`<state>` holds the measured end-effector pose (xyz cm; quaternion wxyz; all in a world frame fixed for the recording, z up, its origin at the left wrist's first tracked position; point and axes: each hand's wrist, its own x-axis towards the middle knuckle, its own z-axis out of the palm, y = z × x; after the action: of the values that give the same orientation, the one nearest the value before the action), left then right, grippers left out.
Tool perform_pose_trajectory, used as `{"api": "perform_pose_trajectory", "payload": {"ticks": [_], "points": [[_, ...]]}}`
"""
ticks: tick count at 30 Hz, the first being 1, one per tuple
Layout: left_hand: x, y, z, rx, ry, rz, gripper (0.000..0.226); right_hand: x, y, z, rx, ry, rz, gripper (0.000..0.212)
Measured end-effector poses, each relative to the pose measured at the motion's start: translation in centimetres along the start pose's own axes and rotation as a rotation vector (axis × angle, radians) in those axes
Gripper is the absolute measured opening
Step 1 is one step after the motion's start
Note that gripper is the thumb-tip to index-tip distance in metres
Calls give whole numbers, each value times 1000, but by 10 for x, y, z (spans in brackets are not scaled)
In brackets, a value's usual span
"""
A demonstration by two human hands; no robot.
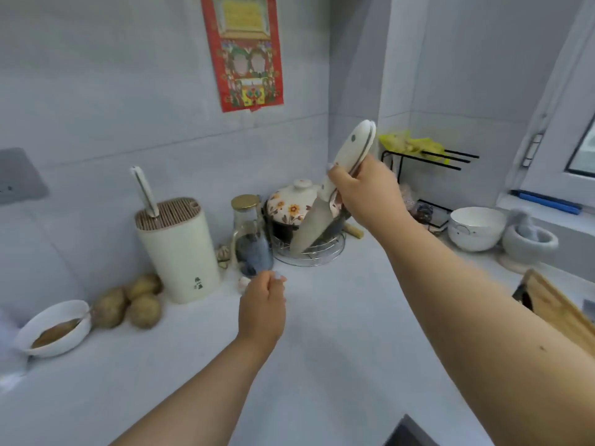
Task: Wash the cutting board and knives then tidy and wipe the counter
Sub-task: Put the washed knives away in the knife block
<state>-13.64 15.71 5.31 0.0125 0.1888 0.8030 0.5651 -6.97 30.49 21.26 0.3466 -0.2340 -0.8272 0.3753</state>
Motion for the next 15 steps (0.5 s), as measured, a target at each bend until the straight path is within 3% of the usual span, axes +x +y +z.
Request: {"api": "perform_pose_trajectory", "payload": {"ticks": [5, 7, 15], "points": [[47, -34, -70, 267, 139, 103, 25, 16, -54, 68, 250, -32, -47, 27], [62, -42, -94, 374, 136, 142, 41, 24, -71, 95, 313, -40, -74, 30], [125, -66, -152, 708, 57, 154, 64, 48, -108, 180, 247, -113, -155, 30]]}}
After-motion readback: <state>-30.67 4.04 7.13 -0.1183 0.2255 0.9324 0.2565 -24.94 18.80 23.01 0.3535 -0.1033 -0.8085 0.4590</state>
